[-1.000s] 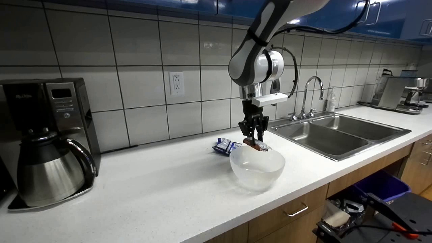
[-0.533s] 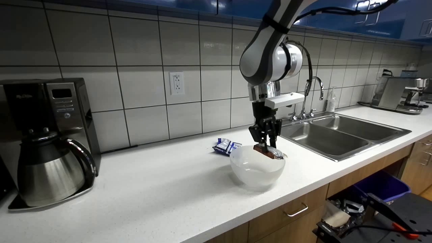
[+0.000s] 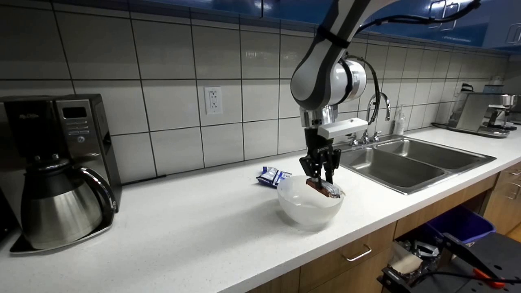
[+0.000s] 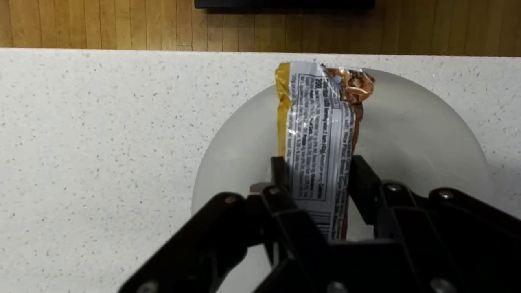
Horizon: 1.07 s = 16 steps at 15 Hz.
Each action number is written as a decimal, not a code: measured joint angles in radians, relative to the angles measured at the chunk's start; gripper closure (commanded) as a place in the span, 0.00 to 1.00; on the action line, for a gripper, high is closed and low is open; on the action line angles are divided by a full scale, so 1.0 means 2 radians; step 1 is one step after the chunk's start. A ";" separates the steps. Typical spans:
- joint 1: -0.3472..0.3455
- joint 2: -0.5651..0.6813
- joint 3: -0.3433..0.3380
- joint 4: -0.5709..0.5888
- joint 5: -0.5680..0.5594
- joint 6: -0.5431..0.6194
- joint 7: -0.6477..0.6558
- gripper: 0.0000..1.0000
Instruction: Put the right packet in the bowl
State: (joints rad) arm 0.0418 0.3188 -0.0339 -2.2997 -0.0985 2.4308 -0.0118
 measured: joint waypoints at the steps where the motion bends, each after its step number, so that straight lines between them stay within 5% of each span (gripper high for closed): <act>1: 0.000 0.004 0.000 0.004 0.000 0.002 0.006 0.84; 3: 0.000 0.017 0.000 0.017 0.000 0.005 0.019 0.84; 4: 0.000 0.025 0.000 0.024 0.000 0.006 0.025 0.34; 9: 0.001 0.069 0.000 0.058 0.000 0.006 0.048 0.03; 16: 0.010 0.046 -0.003 0.060 -0.002 -0.003 0.061 0.00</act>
State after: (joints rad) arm 0.0624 0.4106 -0.0405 -2.1790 -0.1018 2.4242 0.1103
